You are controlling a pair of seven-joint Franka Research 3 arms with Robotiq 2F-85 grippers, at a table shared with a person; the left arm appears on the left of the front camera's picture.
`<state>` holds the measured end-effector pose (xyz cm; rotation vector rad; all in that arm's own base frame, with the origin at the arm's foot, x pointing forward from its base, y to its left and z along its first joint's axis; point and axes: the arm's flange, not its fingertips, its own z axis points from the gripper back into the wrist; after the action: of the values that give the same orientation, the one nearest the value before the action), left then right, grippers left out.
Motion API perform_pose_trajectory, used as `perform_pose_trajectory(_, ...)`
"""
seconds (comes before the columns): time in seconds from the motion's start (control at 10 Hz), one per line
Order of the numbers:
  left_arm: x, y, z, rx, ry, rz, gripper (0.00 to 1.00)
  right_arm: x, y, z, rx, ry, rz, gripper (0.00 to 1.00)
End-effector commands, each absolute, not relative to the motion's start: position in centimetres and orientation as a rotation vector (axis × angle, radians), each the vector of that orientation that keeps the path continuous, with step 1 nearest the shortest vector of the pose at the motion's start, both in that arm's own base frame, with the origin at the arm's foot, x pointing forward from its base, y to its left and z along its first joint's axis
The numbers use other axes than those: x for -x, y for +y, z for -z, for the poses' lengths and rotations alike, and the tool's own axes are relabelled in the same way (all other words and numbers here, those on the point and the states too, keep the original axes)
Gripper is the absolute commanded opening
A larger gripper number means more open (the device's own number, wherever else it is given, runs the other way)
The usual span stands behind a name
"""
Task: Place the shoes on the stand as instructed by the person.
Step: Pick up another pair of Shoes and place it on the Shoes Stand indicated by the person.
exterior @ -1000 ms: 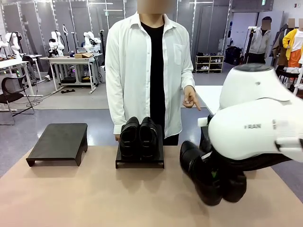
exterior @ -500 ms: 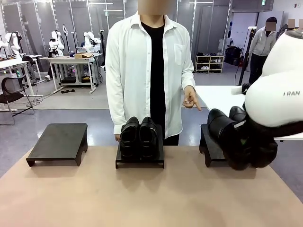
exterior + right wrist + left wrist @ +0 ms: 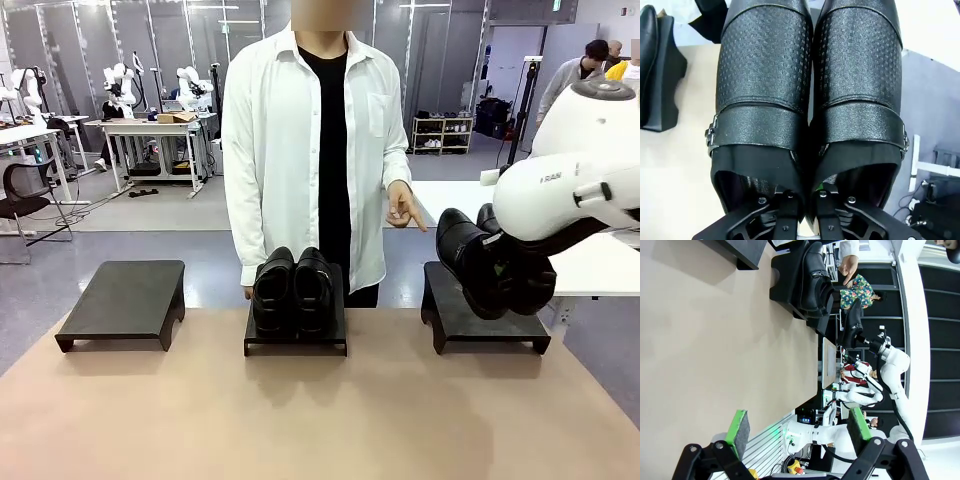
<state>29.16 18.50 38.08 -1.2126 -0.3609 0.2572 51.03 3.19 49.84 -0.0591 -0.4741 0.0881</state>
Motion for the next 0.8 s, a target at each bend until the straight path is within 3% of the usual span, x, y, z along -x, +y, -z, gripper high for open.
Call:
perform_pose_trajectory(0.0, -29.0, 18.5, -38.3, 1.219, -0.366, -0.242, 1.00, -53.4, 2.1, -50.2, 0.088, -0.524, -0.111, 0.07)
perform_pose_trajectory(0.7, -29.0, 18.5, -38.3, 1.219, -0.366, -0.242, 1.00, -57.1, 2.6, -45.5, 0.031, -0.518, -0.064, 0.07)
